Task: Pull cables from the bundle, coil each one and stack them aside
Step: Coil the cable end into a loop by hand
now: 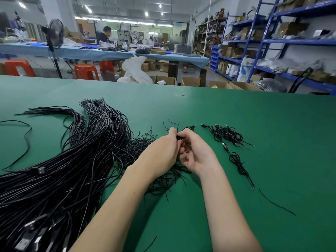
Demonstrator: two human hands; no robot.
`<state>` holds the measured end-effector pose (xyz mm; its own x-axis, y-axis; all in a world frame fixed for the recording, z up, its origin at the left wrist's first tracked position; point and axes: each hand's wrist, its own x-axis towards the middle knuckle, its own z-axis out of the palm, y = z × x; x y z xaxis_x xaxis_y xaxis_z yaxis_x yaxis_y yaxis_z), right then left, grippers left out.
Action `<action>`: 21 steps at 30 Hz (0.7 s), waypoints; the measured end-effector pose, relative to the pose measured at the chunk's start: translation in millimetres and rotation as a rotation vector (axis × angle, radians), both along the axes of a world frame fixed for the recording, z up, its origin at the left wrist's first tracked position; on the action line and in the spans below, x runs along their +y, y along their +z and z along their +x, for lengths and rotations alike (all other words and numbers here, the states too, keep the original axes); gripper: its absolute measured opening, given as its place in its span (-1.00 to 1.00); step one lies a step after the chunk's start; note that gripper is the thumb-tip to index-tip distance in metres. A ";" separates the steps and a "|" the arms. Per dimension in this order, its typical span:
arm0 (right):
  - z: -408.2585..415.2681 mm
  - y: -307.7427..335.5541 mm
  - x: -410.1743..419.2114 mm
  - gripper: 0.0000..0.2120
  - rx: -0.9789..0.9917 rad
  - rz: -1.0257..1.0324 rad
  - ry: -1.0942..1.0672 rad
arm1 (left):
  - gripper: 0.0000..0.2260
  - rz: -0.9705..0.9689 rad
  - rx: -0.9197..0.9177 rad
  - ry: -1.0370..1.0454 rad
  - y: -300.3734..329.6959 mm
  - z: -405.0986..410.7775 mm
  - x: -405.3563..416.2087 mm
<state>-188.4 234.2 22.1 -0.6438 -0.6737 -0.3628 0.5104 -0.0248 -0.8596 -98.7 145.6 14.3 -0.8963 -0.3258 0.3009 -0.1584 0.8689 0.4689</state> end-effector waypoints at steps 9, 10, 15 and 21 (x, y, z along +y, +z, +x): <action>-1.6 -1.1 1.8 -0.69 0.009 0.003 0.000 | -0.79 0.058 0.079 0.003 -1.8 -1.7 -3.5; -1.6 -0.3 2.3 -0.73 -0.002 0.001 -0.003 | -0.78 0.050 0.078 0.002 -2.1 -2.0 -2.6; -3.5 0.9 4.5 -0.79 -0.013 0.002 0.014 | -0.90 0.010 0.080 -0.002 -2.8 -2.2 2.2; -6.8 7.4 14.8 -0.86 0.056 -0.035 0.079 | -0.92 0.016 0.075 -0.002 -0.5 -1.1 -4.2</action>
